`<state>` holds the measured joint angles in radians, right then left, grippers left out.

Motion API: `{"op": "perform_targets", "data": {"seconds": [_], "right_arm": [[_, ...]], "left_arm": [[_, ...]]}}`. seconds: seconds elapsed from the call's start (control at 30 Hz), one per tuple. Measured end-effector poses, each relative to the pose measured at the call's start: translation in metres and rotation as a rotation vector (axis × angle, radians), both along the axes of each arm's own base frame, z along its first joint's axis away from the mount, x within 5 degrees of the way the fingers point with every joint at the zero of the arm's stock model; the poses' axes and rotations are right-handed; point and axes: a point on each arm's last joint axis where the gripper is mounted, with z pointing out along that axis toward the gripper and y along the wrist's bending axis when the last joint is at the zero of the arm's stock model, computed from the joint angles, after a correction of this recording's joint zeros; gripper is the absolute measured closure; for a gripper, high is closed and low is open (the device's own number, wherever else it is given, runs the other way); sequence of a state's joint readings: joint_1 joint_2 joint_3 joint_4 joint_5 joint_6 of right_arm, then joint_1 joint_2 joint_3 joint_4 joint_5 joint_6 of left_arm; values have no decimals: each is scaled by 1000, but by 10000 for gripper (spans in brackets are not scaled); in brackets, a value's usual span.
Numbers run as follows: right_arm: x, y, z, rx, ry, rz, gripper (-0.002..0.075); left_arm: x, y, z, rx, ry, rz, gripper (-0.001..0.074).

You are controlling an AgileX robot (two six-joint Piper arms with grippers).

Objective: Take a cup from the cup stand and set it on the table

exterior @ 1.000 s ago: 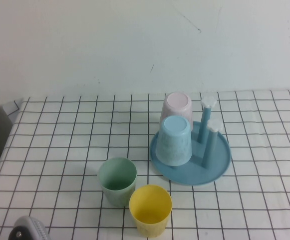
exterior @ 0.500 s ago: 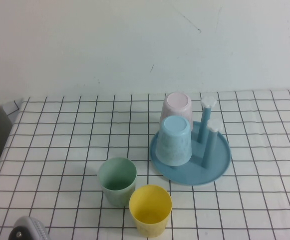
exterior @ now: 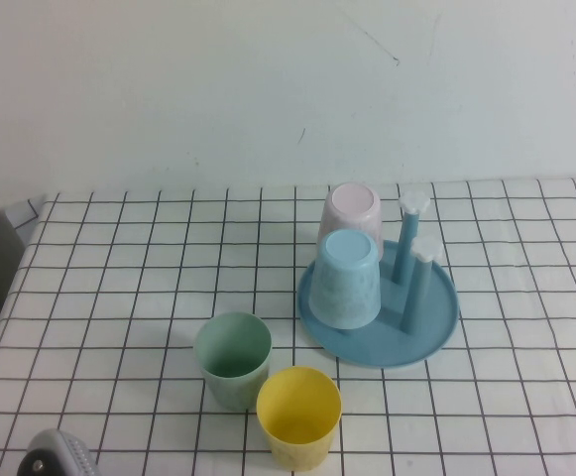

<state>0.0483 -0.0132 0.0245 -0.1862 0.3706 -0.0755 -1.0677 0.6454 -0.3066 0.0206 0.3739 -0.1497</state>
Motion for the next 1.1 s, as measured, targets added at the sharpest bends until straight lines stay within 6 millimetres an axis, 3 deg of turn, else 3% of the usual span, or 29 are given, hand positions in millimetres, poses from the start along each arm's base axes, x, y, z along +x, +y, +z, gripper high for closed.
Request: {"op": "perform_targets", "data": {"seconds": [0.77,0.93,1.1], "right_arm": [[0,0,0,5,0,0,727],[0,0,0,5,0,0,727],[0,0,0,5,0,0,727]], "left_arm": [[-1,2,-5,10,-10,-4,737],[0,21,-9,-28,-51,80,737],[2,52,-6,-160,-169,329,737]]}}
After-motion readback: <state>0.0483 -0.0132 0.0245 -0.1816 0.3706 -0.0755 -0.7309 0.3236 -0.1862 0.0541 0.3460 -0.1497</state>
